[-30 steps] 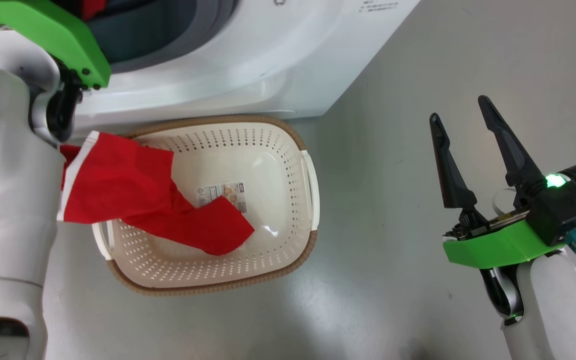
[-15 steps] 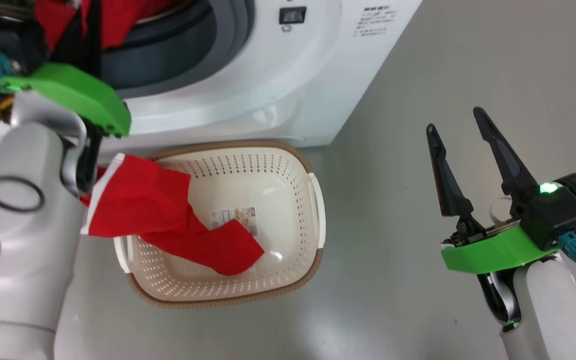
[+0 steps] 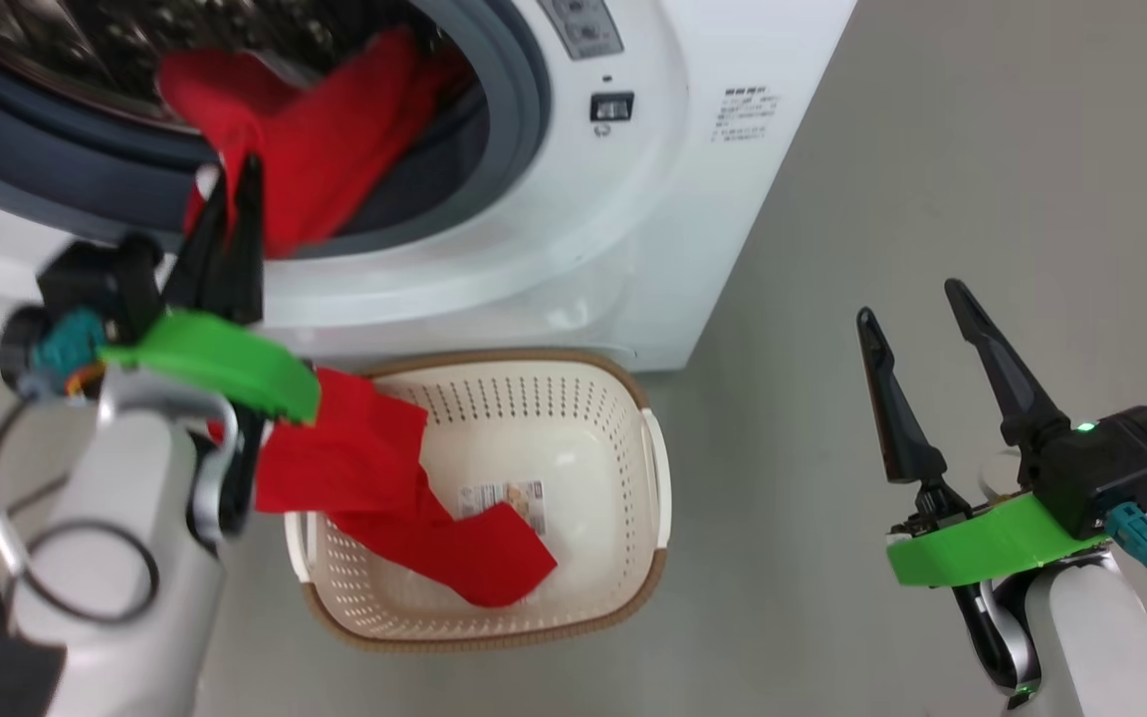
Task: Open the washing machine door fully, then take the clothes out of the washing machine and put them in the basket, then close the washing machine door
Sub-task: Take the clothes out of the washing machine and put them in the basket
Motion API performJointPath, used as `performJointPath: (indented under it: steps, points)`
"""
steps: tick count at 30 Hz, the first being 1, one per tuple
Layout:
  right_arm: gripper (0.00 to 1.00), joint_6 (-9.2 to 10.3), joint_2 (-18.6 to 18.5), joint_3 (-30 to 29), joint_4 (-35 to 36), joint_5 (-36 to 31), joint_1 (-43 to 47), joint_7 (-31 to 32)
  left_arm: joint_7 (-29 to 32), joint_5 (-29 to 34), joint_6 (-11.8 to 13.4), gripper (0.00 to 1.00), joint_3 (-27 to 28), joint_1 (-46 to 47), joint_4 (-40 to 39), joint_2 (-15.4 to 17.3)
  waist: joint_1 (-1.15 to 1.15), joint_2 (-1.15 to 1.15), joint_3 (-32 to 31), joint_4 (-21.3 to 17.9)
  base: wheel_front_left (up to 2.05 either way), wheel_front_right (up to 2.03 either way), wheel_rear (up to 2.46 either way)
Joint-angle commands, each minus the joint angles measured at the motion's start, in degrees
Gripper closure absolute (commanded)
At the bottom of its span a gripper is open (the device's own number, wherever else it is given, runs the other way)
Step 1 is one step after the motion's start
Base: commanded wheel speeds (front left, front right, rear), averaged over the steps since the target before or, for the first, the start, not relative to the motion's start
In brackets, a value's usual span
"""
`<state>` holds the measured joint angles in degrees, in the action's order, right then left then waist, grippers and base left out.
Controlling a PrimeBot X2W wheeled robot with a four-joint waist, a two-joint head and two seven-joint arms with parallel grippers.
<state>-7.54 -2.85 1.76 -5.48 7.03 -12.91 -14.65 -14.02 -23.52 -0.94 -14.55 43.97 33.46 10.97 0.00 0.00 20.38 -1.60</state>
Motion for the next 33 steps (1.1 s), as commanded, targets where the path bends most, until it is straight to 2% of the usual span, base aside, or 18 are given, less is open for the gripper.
performJointPath:
  steps: [1, 18, 33]
  points:
    - [0.0, 0.05, 0.0, 1.0, 1.2, 0.4, 0.9, -0.3, -0.8, -0.4, 0.9, 1.0, 2.2, -2.3, -3.6, 1.8, 0.0, 0.0, -2.9, 1.0, 0.0, 0.0, 0.0]
    - [0.0, 0.05, 0.0, 0.4, 0.2, 0.8, 4.0, -0.3, 1.1, -1.5, 5.6, 1.0, 1.7, -21.5, -21.4, 1.2, 0.0, 0.0, -9.7, 1.5, 0.0, 0.0, 0.0]
    - [0.0, 0.05, 0.0, 0.2, 0.8, 1.3, 5.0, -0.3, 4.3, -2.2, 9.0, 1.0, 1.3, -28.9, -32.3, 1.3, 0.0, 0.0, -10.4, 1.8, 0.0, 0.0, 0.0]
